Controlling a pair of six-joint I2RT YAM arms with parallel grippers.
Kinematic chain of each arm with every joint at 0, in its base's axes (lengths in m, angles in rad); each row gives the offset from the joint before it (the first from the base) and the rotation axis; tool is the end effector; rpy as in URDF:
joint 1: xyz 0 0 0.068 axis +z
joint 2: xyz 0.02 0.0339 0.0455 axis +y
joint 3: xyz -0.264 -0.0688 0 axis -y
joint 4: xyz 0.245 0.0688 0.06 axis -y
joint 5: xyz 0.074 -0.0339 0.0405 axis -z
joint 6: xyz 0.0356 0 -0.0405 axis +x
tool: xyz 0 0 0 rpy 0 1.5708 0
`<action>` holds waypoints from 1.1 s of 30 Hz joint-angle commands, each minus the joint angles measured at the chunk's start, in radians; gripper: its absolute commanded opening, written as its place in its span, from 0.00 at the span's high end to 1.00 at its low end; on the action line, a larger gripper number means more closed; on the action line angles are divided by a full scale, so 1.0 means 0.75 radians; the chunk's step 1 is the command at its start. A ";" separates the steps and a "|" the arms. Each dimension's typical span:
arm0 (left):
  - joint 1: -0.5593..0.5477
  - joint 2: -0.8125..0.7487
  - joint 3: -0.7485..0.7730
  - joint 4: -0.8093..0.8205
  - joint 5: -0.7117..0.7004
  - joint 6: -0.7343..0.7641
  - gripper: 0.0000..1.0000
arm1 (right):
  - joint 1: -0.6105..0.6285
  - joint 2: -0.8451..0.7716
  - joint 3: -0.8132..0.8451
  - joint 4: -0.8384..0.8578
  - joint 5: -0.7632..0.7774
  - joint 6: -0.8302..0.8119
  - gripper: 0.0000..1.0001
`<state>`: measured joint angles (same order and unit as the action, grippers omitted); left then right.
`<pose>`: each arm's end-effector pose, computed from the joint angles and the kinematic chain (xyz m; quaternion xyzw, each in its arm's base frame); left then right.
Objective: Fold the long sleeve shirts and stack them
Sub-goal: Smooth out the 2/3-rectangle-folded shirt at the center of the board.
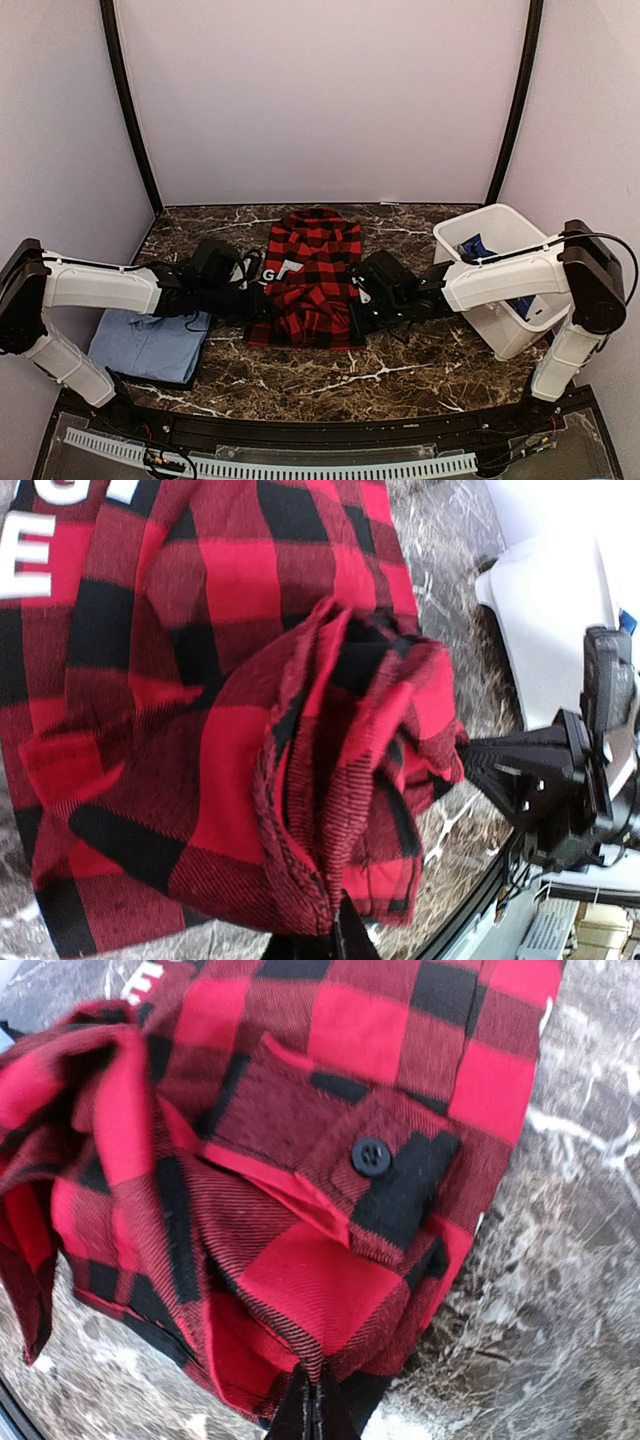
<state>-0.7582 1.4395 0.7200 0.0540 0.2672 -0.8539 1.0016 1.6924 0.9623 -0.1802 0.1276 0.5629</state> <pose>0.2073 -0.2093 0.1920 0.0156 0.8930 -0.3957 0.2137 0.1880 0.2853 0.1705 -0.1852 0.9259 0.1853 0.2721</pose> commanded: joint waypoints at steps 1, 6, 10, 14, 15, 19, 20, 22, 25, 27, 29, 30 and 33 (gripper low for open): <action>0.069 0.066 0.110 0.000 0.020 0.056 0.92 | 0.000 0.031 0.139 -0.091 0.075 0.034 1.00; 0.192 0.162 0.201 0.034 0.079 0.078 0.93 | -0.076 0.134 0.315 -0.194 0.100 0.068 1.00; 0.253 0.271 0.272 0.073 0.119 0.077 0.93 | -0.168 0.228 0.429 -0.193 0.059 0.089 1.00; 0.283 0.377 0.319 0.104 0.139 0.012 0.94 | -0.251 0.311 0.527 -0.188 0.027 0.097 1.00; 0.293 0.387 0.320 0.119 0.141 0.001 0.94 | -0.267 0.328 0.546 -0.180 0.007 0.095 1.00; 0.318 0.423 0.331 0.147 0.132 -0.049 0.94 | -0.303 0.378 0.613 -0.185 -0.026 0.080 0.95; 0.321 0.428 0.332 0.149 0.130 -0.058 0.93 | -0.308 0.387 0.632 -0.197 -0.035 0.075 0.88; 0.325 0.428 0.333 0.159 0.132 -0.066 0.85 | -0.311 0.390 0.658 -0.216 -0.048 0.063 0.73; 0.329 0.411 0.328 0.160 0.121 -0.070 0.77 | -0.311 0.354 0.641 -0.214 -0.059 0.048 0.56; 0.335 0.390 0.319 0.165 0.109 -0.072 0.72 | -0.311 0.324 0.626 -0.223 -0.051 0.039 0.50; 0.348 0.376 0.314 0.179 0.110 -0.078 0.71 | -0.311 0.284 0.604 -0.226 -0.045 0.035 0.45; 0.352 0.373 0.315 0.186 0.117 -0.081 0.71 | -0.311 0.263 0.589 -0.228 -0.039 0.032 0.43; 0.368 0.379 0.330 0.199 0.135 -0.080 0.73 | -0.311 0.191 0.542 -0.229 -0.028 0.030 0.41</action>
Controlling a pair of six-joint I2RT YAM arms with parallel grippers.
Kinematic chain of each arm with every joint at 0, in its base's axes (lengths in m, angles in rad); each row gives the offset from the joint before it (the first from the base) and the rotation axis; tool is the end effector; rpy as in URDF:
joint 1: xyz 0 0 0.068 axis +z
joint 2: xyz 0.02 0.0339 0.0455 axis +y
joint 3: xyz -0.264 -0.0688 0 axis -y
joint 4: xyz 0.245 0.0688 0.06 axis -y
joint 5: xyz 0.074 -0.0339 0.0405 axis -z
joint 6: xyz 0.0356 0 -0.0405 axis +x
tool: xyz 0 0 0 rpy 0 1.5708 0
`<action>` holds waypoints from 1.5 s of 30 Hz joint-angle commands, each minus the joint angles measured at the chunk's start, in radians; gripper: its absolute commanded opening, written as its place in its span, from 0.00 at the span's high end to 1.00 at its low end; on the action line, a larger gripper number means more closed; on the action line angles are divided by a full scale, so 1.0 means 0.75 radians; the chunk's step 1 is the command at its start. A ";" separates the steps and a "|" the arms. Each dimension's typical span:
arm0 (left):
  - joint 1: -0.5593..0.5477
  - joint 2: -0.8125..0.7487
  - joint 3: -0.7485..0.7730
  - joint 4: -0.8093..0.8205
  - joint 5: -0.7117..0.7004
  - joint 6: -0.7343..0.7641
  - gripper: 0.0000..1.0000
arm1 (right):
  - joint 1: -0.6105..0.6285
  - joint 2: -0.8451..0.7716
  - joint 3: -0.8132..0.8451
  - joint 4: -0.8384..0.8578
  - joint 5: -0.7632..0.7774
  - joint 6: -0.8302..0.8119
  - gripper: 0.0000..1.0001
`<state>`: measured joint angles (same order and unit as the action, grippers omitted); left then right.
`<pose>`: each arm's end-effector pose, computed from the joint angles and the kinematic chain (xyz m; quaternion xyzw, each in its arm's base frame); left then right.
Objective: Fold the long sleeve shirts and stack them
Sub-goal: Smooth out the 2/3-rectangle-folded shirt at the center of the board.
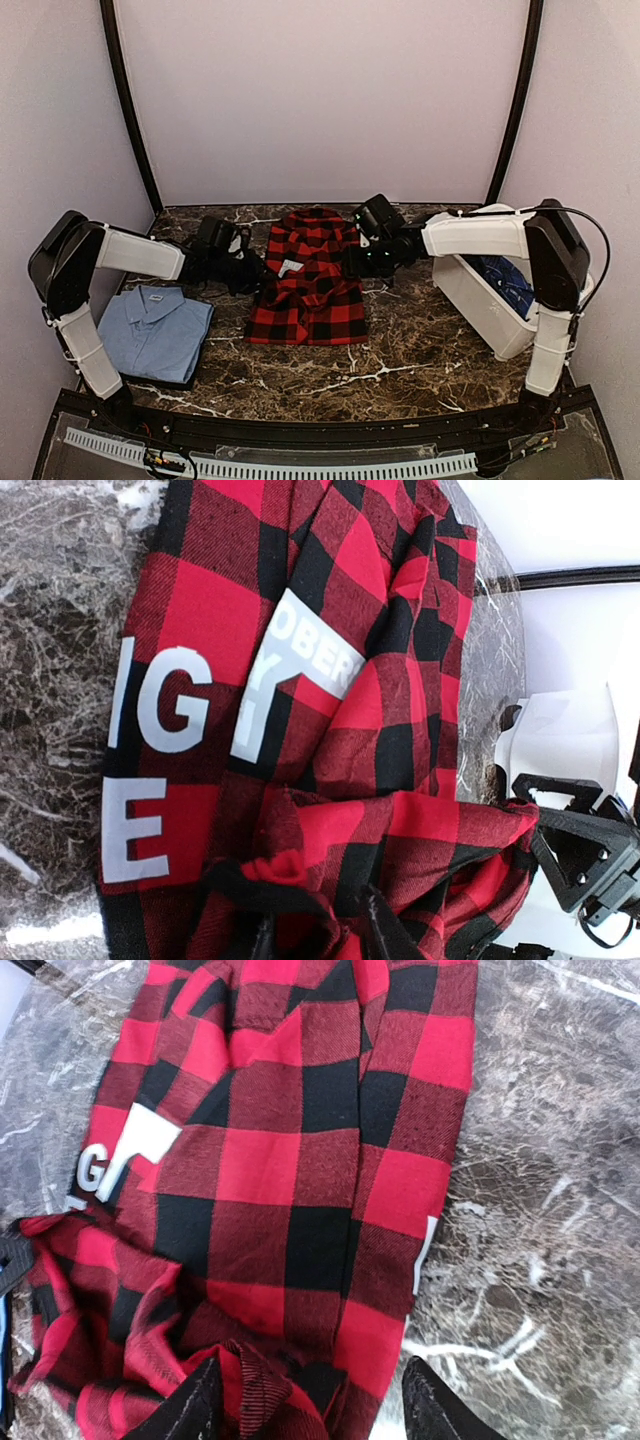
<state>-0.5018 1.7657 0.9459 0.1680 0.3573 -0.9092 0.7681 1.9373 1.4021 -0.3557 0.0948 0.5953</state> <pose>0.3162 -0.1877 0.1692 -0.1012 0.8797 -0.4042 0.2290 0.3078 0.2927 0.2015 -0.0655 0.9396 0.1752 0.2868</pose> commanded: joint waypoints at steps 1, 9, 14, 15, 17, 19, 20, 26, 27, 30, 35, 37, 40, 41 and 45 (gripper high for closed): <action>0.030 -0.053 0.034 0.042 0.018 -0.005 0.73 | 0.000 -0.159 -0.063 0.008 0.017 -0.012 0.41; 0.051 -0.011 0.091 0.056 0.048 -0.029 0.75 | 0.015 -0.302 -0.266 0.092 -0.059 -0.018 0.52; 0.053 0.028 0.138 0.048 0.064 -0.037 0.75 | 0.072 -0.368 -0.372 0.117 -0.065 -0.028 0.63; 0.053 0.037 0.145 0.048 0.065 -0.038 0.75 | 0.088 -0.379 -0.394 0.124 -0.067 -0.029 0.65; 0.055 0.046 0.152 0.049 0.068 -0.040 0.75 | 0.123 -0.397 -0.435 0.150 -0.086 -0.029 0.70; 0.057 0.051 0.158 0.053 0.070 -0.041 0.76 | 0.158 -0.413 -0.476 0.202 -0.111 -0.027 0.74; 0.058 0.052 0.160 0.052 0.070 -0.041 0.76 | 0.177 -0.416 -0.492 0.218 -0.116 -0.023 0.77; 0.074 0.033 0.194 0.009 0.064 -0.007 0.75 | 0.225 -0.439 -0.580 0.291 -0.148 0.028 0.82; 0.076 0.018 0.195 -0.009 0.055 0.010 0.75 | 0.229 -0.439 -0.597 0.298 -0.148 0.034 0.82; 0.088 -0.019 0.187 -0.040 0.045 0.037 0.74 | 0.232 -0.412 -0.626 0.324 -0.171 0.037 0.83; 0.090 -0.123 0.142 -0.093 0.027 0.083 0.72 | 0.234 -0.368 -0.647 0.420 -0.235 0.043 0.83; 0.090 -0.174 0.103 -0.113 0.019 0.097 0.71 | 0.234 -0.335 -0.630 0.439 -0.267 0.035 0.83; 0.090 -0.269 0.024 -0.135 0.009 0.111 0.70 | 0.234 -0.275 -0.598 0.464 -0.299 0.031 0.83; 0.090 -0.288 0.007 -0.149 0.009 0.114 0.70 | 0.233 -0.254 -0.584 0.468 -0.306 0.030 0.83; 0.087 -0.411 -0.096 -0.175 0.012 0.116 0.67 | 0.225 -0.184 -0.520 0.468 -0.322 0.027 0.83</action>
<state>-0.4404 1.5448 0.9413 0.0940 0.3748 -0.8486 0.9375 1.7580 0.9524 -0.0513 -0.1169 0.6147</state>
